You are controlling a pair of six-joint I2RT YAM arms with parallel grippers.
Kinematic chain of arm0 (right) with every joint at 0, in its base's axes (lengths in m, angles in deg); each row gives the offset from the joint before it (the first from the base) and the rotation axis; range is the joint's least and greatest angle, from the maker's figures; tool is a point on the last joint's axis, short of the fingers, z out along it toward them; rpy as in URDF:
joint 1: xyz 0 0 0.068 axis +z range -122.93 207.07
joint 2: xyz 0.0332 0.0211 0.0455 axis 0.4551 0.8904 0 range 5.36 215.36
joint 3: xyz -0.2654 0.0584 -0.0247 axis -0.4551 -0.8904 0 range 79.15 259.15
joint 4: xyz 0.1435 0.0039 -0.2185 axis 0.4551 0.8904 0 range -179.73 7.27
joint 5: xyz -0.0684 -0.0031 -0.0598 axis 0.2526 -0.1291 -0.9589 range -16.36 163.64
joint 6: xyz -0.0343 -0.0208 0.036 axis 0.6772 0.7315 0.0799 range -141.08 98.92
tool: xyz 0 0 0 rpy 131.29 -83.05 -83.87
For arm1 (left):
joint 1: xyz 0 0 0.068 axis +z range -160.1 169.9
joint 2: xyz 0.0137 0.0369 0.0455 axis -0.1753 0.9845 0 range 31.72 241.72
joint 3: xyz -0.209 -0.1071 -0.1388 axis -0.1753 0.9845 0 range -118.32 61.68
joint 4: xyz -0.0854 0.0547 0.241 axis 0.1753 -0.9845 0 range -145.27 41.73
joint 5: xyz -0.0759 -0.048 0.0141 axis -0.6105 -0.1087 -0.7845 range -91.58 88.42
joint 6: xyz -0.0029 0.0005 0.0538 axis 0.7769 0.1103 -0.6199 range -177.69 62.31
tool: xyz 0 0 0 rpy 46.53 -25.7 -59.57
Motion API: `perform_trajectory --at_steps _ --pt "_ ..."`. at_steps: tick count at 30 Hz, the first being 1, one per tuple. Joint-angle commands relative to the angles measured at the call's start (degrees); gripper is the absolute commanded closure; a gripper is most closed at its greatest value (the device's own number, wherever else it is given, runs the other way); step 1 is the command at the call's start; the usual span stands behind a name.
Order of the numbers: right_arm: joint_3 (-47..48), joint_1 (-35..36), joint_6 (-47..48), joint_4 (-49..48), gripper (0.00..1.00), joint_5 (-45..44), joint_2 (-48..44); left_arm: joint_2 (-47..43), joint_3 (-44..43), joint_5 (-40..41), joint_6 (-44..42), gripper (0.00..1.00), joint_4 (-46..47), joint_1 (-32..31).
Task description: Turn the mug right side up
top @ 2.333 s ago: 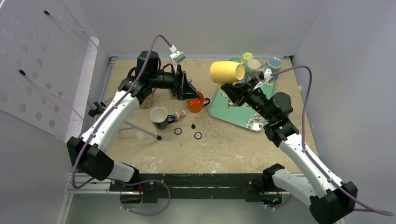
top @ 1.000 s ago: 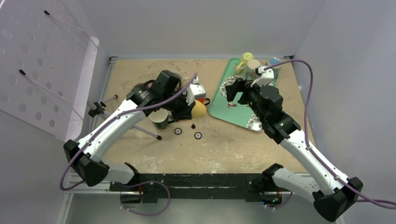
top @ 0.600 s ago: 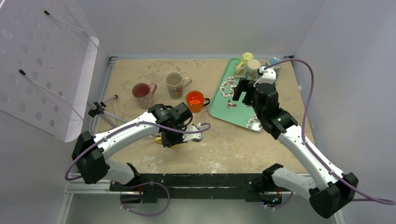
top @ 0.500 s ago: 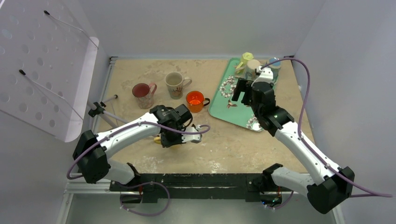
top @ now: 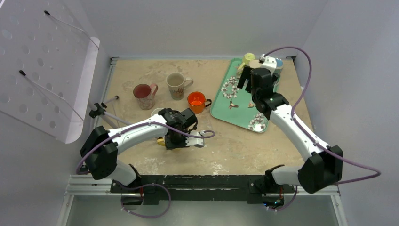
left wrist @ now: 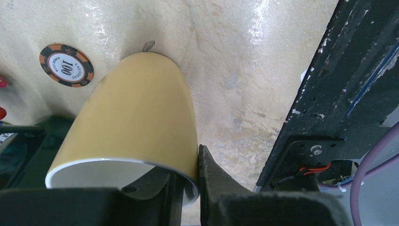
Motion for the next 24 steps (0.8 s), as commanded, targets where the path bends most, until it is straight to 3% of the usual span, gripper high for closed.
perform_trajectory --at_steps 1,3,5,10,13,16,24 --pt "9.7 -4.2 4.2 -4.0 0.03 -1.9 8.0 -0.1 -0.7 -1.1 -1.6 0.72 1.7 0.3" --pt "14.5 -7.3 5.2 -3.3 0.03 0.9 12.7 -1.8 -2.1 -1.8 -1.2 0.54 0.5 0.3" --pt "20.0 -9.7 6.0 -1.6 0.03 2.7 17.9 -3.5 -3.6 -2.3 -0.8 0.46 -0.9 0.4" --pt "33.5 -10.2 14.6 0.9 0.05 2.3 30.1 -8.2 -8.0 -4.8 0.2 0.41 -4.6 0.7" --pt "39.3 -8.3 28.5 0.2 0.11 9.2 35.3 -11.6 -10.9 -6.5 0.7 0.4 -6.6 1.7" --pt "43.5 -6.0 44.9 1.5 0.06 11.2 39.6 -15.2 -11.7 -6.3 0.7 0.38 -6.8 2.9" --pt "68.9 -5.9 57.3 25.3 0.06 21.4 60.8 -16.3 -11.3 -5.8 -0.3 0.36 -6.8 4.5"
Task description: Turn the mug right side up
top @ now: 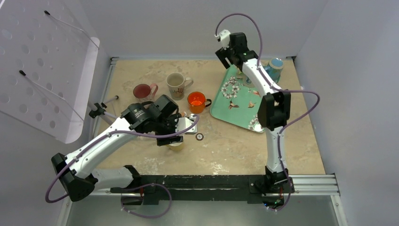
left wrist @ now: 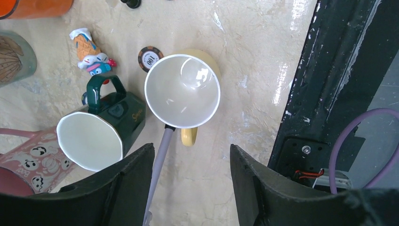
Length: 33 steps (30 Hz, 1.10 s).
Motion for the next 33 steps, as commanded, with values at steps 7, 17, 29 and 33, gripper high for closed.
perform_trajectory --at_steps 7,17,29,33 --pt "11.5 -1.7 11.3 16.2 0.03 -0.9 11.9 2.5 0.3 -1.7 -0.7 0.36 1.2 1.2" --pt "0.6 -1.8 10.7 18.6 0.06 -5.5 6.6 1.8 -0.8 -2.1 -0.8 0.37 0.4 1.3" --pt "-12.6 1.7 16.5 10.8 0.09 -20.4 -0.3 1.5 -1.4 -3.7 -1.7 0.37 -0.4 1.3" --pt "-8.6 4.0 9.5 10.2 0.12 -11.1 -5.8 1.5 -1.2 -3.7 -1.9 0.37 -0.2 1.3"
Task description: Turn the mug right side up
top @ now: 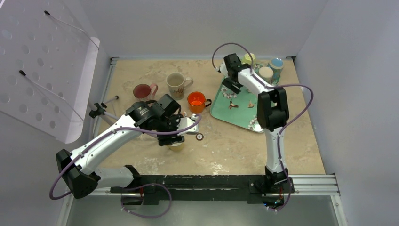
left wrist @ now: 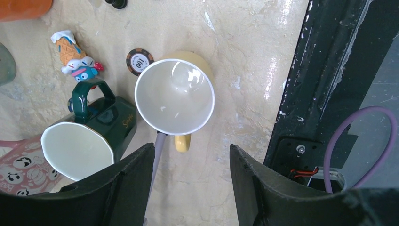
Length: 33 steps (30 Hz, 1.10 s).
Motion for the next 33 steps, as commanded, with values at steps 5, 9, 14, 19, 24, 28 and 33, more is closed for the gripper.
perform_trajectory --at_steps 5,9,14,19,24,28,33 --pt "-9.6 6.2 -20.8 -25.5 0.11 -7.1 -22.6 -2.1 -1.3 -1.5 -1.0 0.37 0.7 0.3" --pt "-17.1 5.6 -50.9 -26.0 0.15 -19.2 -28.8 -2.8 -1.0 -1.6 0.7 0.37 2.4 0.2" --pt "-31.6 4.7 -79.9 -29.6 0.17 -24.1 -33.9 -4.0 -0.8 -2.0 2.3 0.37 3.5 0.3" --pt "-30.2 3.4 -99.8 -22.0 0.2 -25.6 -28.1 -5.3 -0.4 -1.5 2.9 0.37 3.6 0.3" --pt "-19.2 1.8 -117.5 -2.8 0.25 -28.1 -17.7 -7.4 0.3 -2.7 2.6 0.37 3.3 0.3" --pt "-18.5 -0.9 -121.3 -1.3 0.32 -24.2 -13.5 -8.1 -0.2 -3.7 1.9 0.37 2.0 0.2" --pt "-18.6 -3.3 -108.6 -10.6 0.34 -19.8 -11.9 -8.4 -0.5 -3.2 1.5 0.37 1.4 0.3"
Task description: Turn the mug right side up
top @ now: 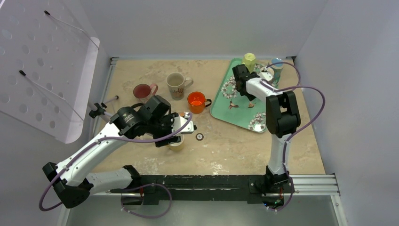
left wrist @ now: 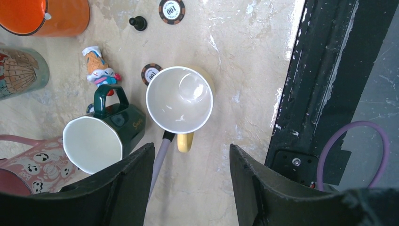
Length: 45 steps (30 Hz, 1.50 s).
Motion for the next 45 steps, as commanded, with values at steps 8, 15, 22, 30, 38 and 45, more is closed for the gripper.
perform_trajectory --at_steps 8,15,22,30,38,45 --pt "6.3 -4.1 10.7 -4.3 0.37 3.7 2.8 -0.9 -1.4 -1.8 -0.5 0.37 -0.6 0.2" --pt "3.6 -4.2 20.8 -11.7 0.76 5.2 0.4 -1.0 -1.5 -1.6 -0.5 0.37 -0.9 0.3" --pt "-12.6 -3.7 35.4 -31.2 1.0 18.1 -17.0 -0.8 -1.2 -2.5 1.2 0.36 0.8 0.3" --pt "-26.9 -0.4 45.3 -45.1 1.0 39.2 -40.2 4.6 -8.3 -10.1 9.8 0.32 9.1 2.1" --pt "-30.7 3.0 48.2 -47.0 1.0 47.8 -55.0 14.2 -19.8 -23.4 28.3 0.23 27.7 6.8" --pt "-28.3 3.0 40.1 -43.4 1.0 49.3 -57.0 21.4 -25.1 -25.7 27.2 0.26 26.0 6.6"
